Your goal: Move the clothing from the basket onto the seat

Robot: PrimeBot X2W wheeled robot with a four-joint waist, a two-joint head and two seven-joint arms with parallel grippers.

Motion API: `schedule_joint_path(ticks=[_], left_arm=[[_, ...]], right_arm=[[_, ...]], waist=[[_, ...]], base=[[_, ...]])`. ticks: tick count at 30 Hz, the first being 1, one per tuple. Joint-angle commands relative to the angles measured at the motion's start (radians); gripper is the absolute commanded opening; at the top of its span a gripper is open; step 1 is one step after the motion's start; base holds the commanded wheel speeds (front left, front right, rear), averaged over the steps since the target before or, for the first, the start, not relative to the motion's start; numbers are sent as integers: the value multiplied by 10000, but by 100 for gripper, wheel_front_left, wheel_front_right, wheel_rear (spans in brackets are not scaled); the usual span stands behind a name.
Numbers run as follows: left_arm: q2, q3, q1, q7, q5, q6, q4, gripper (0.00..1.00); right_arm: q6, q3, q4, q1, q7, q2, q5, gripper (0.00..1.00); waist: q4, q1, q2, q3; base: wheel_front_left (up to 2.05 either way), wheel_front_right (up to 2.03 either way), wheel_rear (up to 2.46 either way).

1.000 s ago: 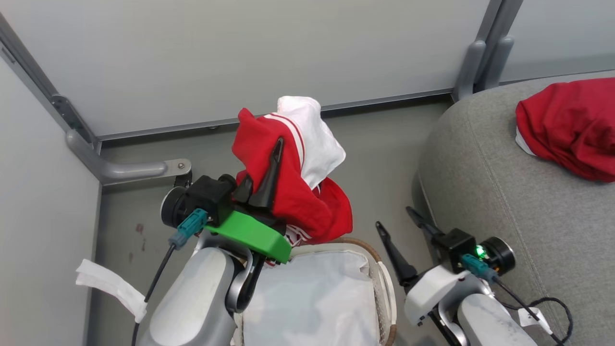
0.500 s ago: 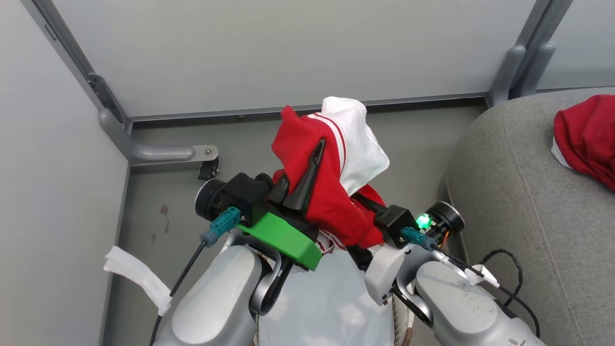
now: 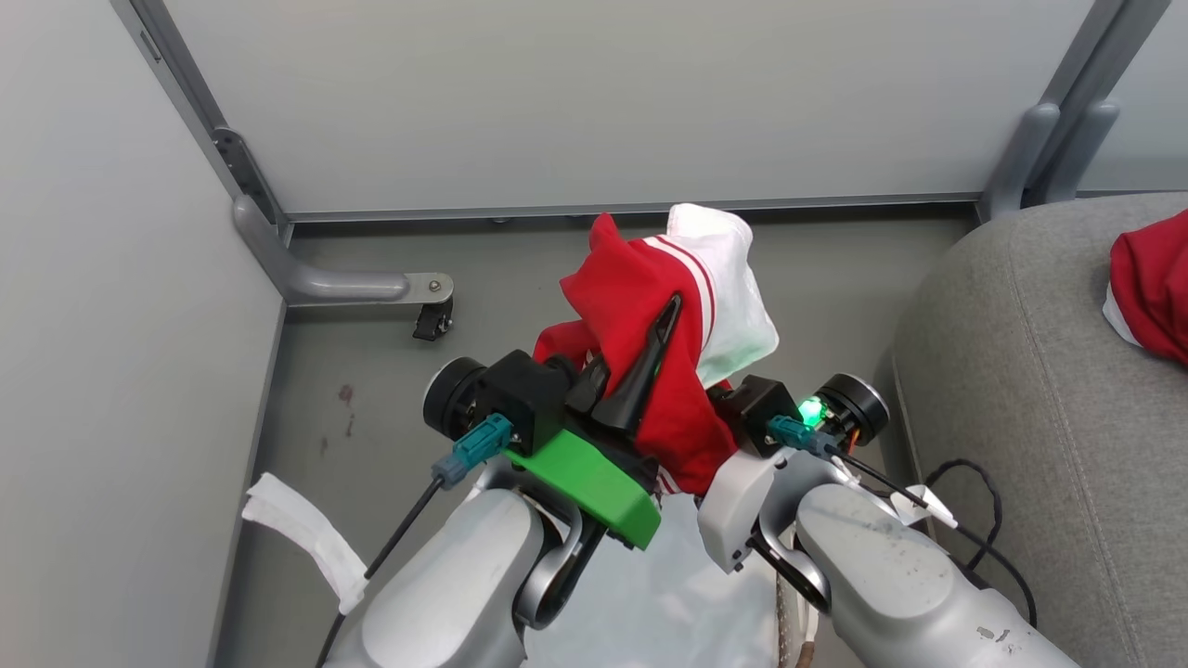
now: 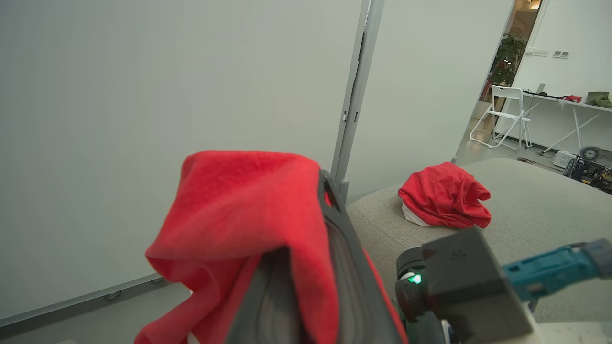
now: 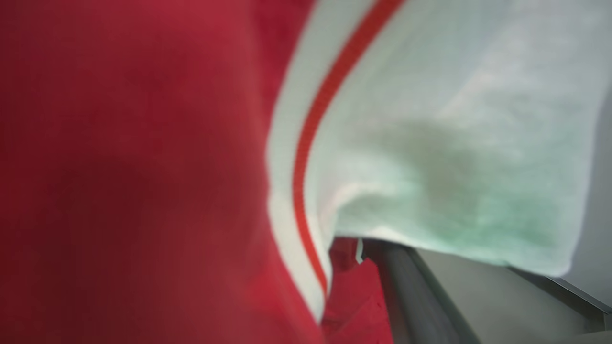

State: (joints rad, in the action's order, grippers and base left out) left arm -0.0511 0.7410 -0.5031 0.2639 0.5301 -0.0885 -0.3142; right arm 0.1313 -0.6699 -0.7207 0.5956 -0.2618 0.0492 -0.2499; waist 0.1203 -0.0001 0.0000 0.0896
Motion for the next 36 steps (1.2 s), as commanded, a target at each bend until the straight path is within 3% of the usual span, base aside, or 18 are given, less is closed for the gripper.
schedule_joint_path(ticks=[1,16,22,23,24,29,36], left_arm=[[-4,6,-159,7,72,31,29,0],[-2,-368,110,9,-79,156,-226,0],[-10,-569,173,7,-173,227,-387,0],[-6,-611,178,7,-188,239,-411,37],[-10,-696,185,7,-267,277,-477,100],[-124,-1151,263,7,-590,362,-747,100],[-291,-2005,583,7,-1011,258,-1063,100]], right_arm=[[-10,-14,-52,59,-48,38,-126,0],[-11,151,-405,-451,-46,43,-291,0],[-11,502,339,-577,-45,38,-174,0],[-11,543,481,-616,-43,40,-107,0],[-11,607,658,-654,-45,43,-74,0],[-11,921,1321,-839,-45,37,88,0],[-11,1592,2380,-1371,-48,38,6,0]], waist=[[34,1,0,-28],[-249,1,0,-169],[-451,1,0,-79],[-497,1,0,-61],[-571,1,0,-35],[-1030,1,0,53],[-2188,1,0,190]], base=[[0,0,0],[0,0,0],[0,0,0],[0,0,0],[0,0,0],[0,0,0],[0,0,0]])
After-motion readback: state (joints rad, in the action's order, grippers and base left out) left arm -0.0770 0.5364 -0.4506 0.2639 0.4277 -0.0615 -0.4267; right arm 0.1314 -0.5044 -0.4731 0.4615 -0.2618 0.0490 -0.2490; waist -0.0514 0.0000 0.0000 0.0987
